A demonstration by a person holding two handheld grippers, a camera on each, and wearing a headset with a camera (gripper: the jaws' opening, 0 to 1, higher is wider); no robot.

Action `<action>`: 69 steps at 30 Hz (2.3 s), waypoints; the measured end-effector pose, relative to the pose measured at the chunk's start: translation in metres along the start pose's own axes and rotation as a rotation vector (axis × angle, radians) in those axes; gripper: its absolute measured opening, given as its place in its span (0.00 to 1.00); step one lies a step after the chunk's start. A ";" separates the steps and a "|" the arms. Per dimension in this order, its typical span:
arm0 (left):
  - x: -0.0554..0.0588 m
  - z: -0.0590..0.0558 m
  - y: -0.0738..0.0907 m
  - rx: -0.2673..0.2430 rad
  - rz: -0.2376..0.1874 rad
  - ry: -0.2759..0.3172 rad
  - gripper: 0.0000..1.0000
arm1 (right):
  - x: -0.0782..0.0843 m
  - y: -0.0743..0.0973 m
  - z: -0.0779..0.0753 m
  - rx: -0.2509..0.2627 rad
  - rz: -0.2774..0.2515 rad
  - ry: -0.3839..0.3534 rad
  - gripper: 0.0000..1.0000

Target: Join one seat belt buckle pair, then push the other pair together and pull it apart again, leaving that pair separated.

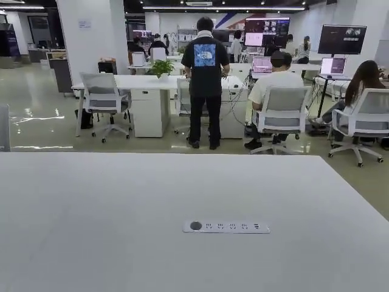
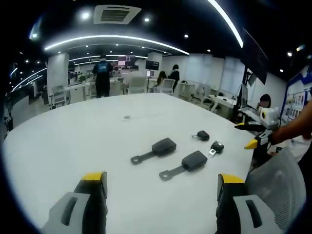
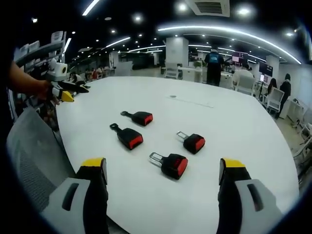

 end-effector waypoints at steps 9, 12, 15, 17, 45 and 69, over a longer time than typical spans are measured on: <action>0.001 0.001 -0.002 0.003 0.001 -0.001 0.96 | 0.000 0.000 0.000 -0.005 0.003 -0.003 0.95; 0.001 0.001 -0.002 0.005 0.001 -0.003 0.96 | 0.000 0.000 -0.001 -0.006 0.004 -0.002 0.96; -0.001 0.001 -0.004 0.007 0.001 -0.005 0.96 | -0.001 -0.001 -0.001 -0.005 0.004 0.000 0.96; -0.002 0.000 -0.004 0.008 0.001 -0.006 0.96 | -0.002 -0.001 -0.001 -0.006 0.003 0.000 0.96; -0.003 0.001 -0.004 0.008 0.003 -0.003 0.96 | -0.003 -0.004 0.001 -0.018 0.009 -0.009 0.96; -0.005 -0.002 -0.007 0.026 0.011 -0.012 0.96 | -0.001 -0.008 -0.001 -0.020 0.018 -0.001 0.96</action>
Point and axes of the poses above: the centre of the closed fingertips' face, and the gripper's own axes: y roughly backward along the fingers, z roughly to its left, x roughly out of its underside, the point moved 8 cm from there along y, roughly backward along the fingers, and after that the axes turned 6 degrees about -y, right-handed, at the moved point
